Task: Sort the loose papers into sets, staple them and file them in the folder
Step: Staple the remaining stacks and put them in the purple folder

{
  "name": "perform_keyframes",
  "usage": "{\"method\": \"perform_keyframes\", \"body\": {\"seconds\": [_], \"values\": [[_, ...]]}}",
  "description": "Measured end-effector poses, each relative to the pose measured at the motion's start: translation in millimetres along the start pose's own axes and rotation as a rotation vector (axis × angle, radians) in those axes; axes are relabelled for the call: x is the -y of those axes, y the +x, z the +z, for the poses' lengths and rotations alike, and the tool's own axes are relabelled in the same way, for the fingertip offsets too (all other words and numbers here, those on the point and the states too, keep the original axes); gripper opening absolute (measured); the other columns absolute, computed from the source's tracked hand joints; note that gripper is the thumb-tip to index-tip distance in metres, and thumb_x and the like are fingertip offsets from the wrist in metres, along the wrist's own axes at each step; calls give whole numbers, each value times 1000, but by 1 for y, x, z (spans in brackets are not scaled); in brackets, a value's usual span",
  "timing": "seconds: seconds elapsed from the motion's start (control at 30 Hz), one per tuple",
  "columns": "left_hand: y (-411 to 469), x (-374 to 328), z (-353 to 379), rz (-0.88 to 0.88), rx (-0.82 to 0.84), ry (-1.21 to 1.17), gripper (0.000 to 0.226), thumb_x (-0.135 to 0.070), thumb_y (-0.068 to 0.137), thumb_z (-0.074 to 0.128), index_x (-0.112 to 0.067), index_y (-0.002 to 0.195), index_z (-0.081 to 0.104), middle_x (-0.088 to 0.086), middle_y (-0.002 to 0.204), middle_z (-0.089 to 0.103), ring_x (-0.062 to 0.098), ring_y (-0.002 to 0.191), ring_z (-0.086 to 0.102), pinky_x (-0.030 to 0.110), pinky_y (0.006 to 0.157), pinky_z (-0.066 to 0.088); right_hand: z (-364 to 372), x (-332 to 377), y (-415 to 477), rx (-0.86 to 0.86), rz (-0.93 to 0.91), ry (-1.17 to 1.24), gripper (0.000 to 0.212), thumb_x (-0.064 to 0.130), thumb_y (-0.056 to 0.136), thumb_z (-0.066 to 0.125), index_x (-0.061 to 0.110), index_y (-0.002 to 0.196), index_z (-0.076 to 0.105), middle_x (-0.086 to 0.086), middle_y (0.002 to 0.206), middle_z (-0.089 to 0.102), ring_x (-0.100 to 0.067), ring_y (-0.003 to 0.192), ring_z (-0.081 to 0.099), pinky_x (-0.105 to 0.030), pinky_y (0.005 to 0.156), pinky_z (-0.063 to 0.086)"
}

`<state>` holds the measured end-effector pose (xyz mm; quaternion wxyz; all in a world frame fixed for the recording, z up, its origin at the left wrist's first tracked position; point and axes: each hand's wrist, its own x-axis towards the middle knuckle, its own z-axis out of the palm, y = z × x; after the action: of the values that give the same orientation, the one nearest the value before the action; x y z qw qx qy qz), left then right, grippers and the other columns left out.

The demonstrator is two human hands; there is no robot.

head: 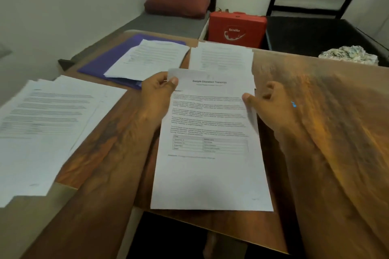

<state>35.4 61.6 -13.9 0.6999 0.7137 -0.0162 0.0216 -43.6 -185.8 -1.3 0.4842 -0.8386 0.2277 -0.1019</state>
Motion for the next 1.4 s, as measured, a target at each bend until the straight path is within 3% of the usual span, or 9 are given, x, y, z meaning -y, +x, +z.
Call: {"method": "perform_keyframes", "body": {"seconds": [0.2,0.33,0.5,0.7,0.8,0.97,1.07,1.13,1.4], "values": [[15,-19,-52,-83,-132,62,16,-26,104,60,-19,114,71,-1,107,77,17,89,77,33,76,64,32,10,-12,427,149,399,17,19,98,70,13,113,73,-3,106,80,-28,98,78,-48,94,59],[18,-27,-69,-251,-93,13,22,-34,102,63,-20,117,68,2,105,78,24,91,77,44,82,64,62,27,-8,336,127,529,14,5,101,62,5,110,74,-8,103,81,-26,90,79,-35,72,65],[21,-29,-94,-377,151,66,20,-22,99,68,-23,118,69,-2,105,79,23,93,78,42,83,63,97,58,26,195,131,530,10,9,101,66,9,108,73,-3,104,80,-24,90,78,-42,82,65],[62,-30,-115,-283,-50,188,5,-21,99,67,-24,103,65,-3,106,72,17,92,71,27,62,58,139,108,84,142,80,517,7,8,100,68,13,100,73,-1,105,77,-20,90,75,-34,75,62],[100,-26,-121,-239,-175,248,28,-21,99,67,-23,125,57,-2,111,66,16,93,66,27,49,55,164,131,123,124,98,470,8,12,100,69,15,93,69,0,101,74,-23,91,73,-33,69,61],[163,-12,-133,-202,-289,384,39,-20,95,68,-26,131,53,2,125,60,25,111,61,45,84,61,216,149,176,100,94,408,9,16,98,71,13,106,69,-2,108,71,-28,102,70,-41,93,60],[189,0,-139,-140,-325,562,33,-21,95,70,-26,123,53,3,128,60,23,113,59,42,94,57,234,145,189,104,62,304,16,23,101,68,14,114,68,-1,109,68,-18,86,67,-29,74,59],[195,6,-143,-122,-315,684,29,-24,96,71,-25,117,52,4,126,61,23,111,60,40,94,57,239,139,191,100,1,202,22,29,101,67,13,117,69,-1,111,70,-13,77,66,-25,66,58],[159,-10,-122,49,-383,1186,38,-36,93,71,-15,123,60,16,132,52,34,120,53,48,90,54,184,114,161,-66,-126,-56,20,29,97,71,23,116,69,1,123,69,-17,103,64,-36,97,56]]}}
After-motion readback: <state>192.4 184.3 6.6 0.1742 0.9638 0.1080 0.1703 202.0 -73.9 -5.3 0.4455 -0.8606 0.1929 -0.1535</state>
